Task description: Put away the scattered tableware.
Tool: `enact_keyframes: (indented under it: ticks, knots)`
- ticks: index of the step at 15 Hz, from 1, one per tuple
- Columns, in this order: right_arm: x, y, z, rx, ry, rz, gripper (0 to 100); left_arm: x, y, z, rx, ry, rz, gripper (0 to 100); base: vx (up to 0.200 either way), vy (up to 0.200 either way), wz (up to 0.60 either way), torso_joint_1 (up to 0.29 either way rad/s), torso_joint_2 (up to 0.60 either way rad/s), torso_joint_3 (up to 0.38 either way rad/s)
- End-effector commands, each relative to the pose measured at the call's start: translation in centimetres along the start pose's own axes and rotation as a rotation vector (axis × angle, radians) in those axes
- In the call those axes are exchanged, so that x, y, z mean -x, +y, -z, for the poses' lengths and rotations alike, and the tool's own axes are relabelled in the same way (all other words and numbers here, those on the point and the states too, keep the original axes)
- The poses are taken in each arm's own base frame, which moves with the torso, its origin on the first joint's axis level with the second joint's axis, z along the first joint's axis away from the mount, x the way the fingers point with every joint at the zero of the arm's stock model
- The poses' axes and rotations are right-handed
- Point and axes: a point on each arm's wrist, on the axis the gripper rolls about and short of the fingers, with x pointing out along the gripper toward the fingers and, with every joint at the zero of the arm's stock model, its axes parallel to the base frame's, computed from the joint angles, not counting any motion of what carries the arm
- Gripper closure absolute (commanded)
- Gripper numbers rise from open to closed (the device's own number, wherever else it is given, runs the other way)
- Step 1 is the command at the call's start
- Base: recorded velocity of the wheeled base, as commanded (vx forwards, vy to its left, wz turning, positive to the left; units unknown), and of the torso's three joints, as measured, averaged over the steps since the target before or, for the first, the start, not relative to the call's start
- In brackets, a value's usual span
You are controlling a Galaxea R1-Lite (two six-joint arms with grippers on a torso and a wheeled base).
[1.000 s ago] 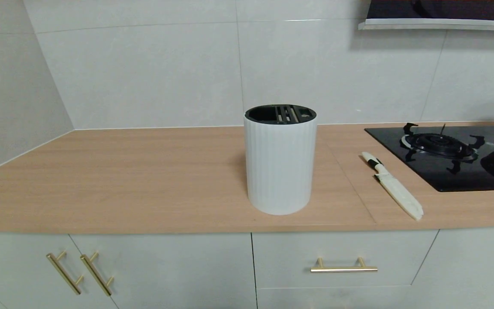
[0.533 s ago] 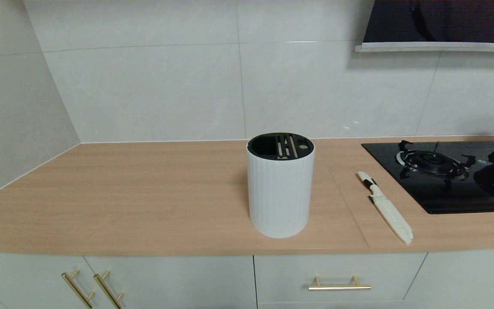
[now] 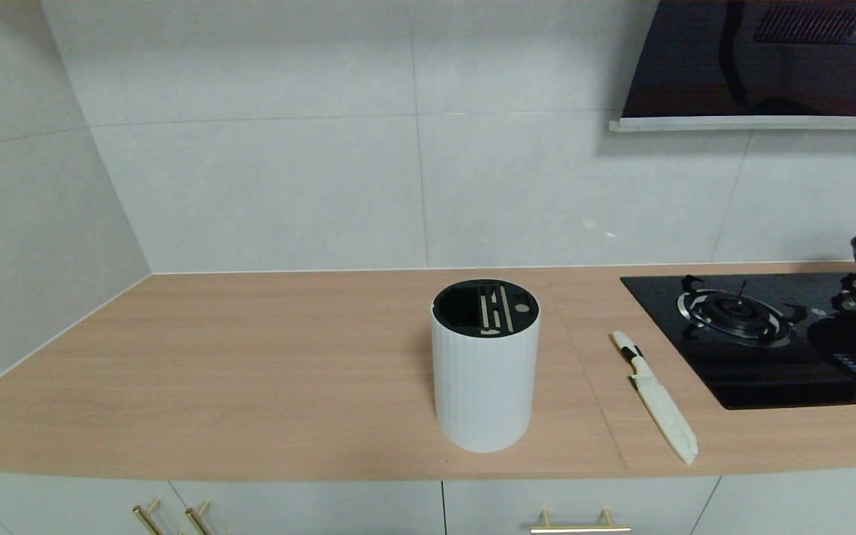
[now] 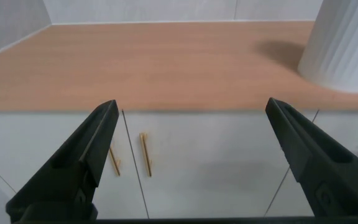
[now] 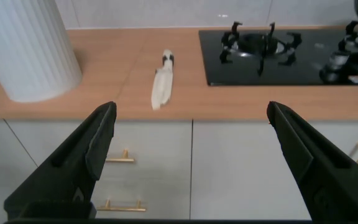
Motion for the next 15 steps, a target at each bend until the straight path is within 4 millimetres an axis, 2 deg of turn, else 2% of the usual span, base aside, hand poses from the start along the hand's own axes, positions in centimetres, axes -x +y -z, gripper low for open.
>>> enact_keyframes:
  ticks: [1,8,15]
  knots:
    - [-0.01,0.00,0.00,0.000,0.001,-0.001,0,0.00,0.00,0.00,0.000,0.000,0.000,0,0.000,0.000,0.00,0.271,-0.59,-0.320]
    - [-0.01,0.00,0.00,-0.001,0.001,0.001,0,0.00,0.00,0.00,0.000,0.000,0.000,0,0.000,0.000,0.00,0.232,-0.49,-0.263]
    - [-0.01,0.01,0.01,0.002,0.003,-0.004,0,0.00,0.00,0.00,0.000,0.000,0.000,0,0.000,0.000,0.00,0.017,-0.04,-0.019]
